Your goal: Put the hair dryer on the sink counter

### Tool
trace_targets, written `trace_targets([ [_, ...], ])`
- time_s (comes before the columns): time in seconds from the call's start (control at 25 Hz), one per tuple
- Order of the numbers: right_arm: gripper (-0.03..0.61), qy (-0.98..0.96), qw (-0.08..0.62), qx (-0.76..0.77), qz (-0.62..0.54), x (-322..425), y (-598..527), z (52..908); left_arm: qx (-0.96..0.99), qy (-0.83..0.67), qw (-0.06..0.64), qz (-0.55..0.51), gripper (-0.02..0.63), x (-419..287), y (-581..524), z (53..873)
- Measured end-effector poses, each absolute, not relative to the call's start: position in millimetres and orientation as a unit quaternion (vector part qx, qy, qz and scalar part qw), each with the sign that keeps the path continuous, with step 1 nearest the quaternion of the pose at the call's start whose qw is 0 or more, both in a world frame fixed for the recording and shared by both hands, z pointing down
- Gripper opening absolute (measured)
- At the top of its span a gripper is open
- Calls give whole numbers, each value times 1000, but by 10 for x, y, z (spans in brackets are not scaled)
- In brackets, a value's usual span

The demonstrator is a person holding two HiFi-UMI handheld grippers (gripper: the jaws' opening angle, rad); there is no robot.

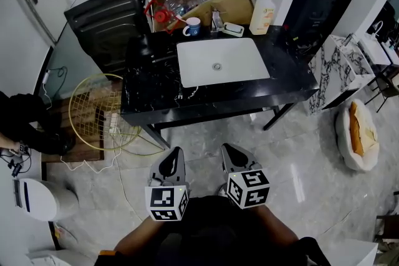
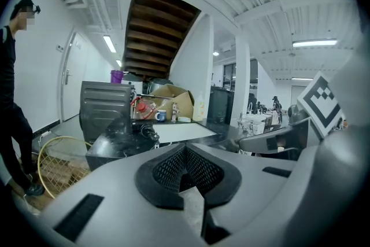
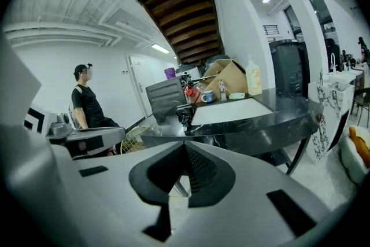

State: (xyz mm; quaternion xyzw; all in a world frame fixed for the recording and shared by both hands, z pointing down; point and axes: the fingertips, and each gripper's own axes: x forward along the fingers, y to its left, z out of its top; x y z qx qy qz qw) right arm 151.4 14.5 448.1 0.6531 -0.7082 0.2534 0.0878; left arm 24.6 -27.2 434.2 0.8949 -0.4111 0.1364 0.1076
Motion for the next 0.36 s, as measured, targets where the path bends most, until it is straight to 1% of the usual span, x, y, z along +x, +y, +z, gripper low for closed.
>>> trace_targets([
  [0.36, 15, -704, 89, 656, 256, 1474, 150, 4485, 896, -407, 112, 137, 6, 212, -286, 4355],
])
